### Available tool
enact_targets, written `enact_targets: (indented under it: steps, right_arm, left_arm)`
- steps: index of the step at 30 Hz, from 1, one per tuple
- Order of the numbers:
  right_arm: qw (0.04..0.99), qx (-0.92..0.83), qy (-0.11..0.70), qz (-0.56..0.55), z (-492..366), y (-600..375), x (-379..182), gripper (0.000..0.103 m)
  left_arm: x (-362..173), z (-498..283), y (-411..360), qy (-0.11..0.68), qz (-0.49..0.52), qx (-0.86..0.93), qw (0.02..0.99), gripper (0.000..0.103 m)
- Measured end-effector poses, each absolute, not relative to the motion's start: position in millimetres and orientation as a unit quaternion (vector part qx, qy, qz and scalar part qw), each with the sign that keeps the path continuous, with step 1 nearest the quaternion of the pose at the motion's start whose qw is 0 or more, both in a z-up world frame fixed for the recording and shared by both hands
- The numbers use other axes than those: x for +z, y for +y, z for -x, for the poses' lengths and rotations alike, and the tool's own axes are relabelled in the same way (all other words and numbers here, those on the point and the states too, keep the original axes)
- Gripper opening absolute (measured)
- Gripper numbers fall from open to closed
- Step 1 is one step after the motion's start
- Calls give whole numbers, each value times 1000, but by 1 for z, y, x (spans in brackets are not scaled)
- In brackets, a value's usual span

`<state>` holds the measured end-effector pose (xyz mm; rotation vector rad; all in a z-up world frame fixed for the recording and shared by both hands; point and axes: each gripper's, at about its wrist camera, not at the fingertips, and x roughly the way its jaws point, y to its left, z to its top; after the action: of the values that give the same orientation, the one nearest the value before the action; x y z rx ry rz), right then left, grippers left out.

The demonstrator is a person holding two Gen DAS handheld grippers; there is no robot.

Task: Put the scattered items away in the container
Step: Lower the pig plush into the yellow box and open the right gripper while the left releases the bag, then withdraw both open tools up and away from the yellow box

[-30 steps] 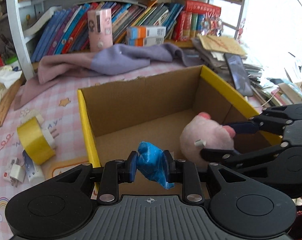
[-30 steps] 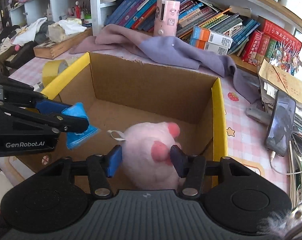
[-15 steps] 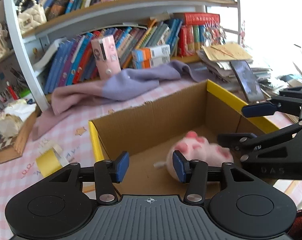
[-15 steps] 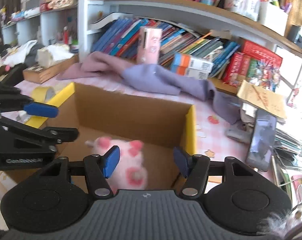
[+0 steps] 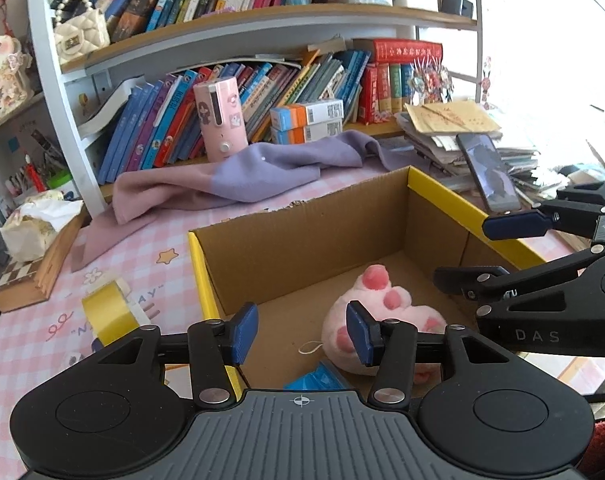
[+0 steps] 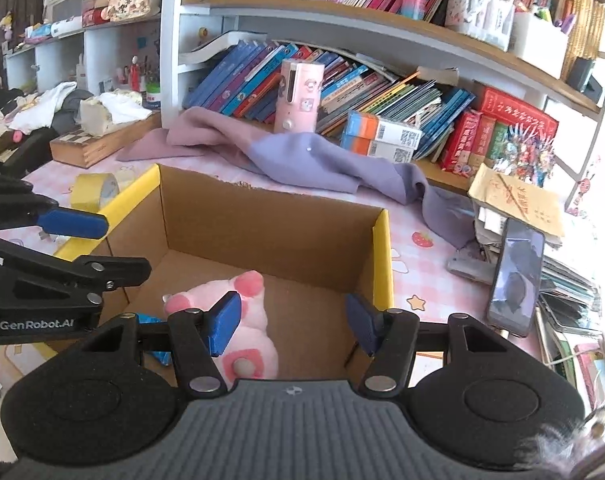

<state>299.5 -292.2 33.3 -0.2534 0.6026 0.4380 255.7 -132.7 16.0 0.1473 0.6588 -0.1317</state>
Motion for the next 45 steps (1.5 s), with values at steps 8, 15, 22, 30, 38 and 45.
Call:
enact_targets:
  steps: [8,15,22,30,38,45]
  right_arm:
    - [937,186,272,116,-264,-287,47,57]
    - [943,162,267,114,-234,-274,56,57]
    - [947,142,262,123,-202,-256,60,57]
    - [944,125,281,120,-167,-227,54,57]
    - [936,133,305,117,-121,-188,43,56]
    - [935,145,303,114,-76,-158,42,56]
  left_arm:
    - [29,-227,-120,291,-70,-78,951,57]
    - [33,-201,-100,281,-65,-95,953,57]
    - [30,-179,-79,280,-51,-114,952,58]
    - [20,-141,-40,294,-26,-111,949,58]
    - [15,-96,4,310,-11,-94,946,58]
    - [17,-60,34,309,-15,-91,947,58]
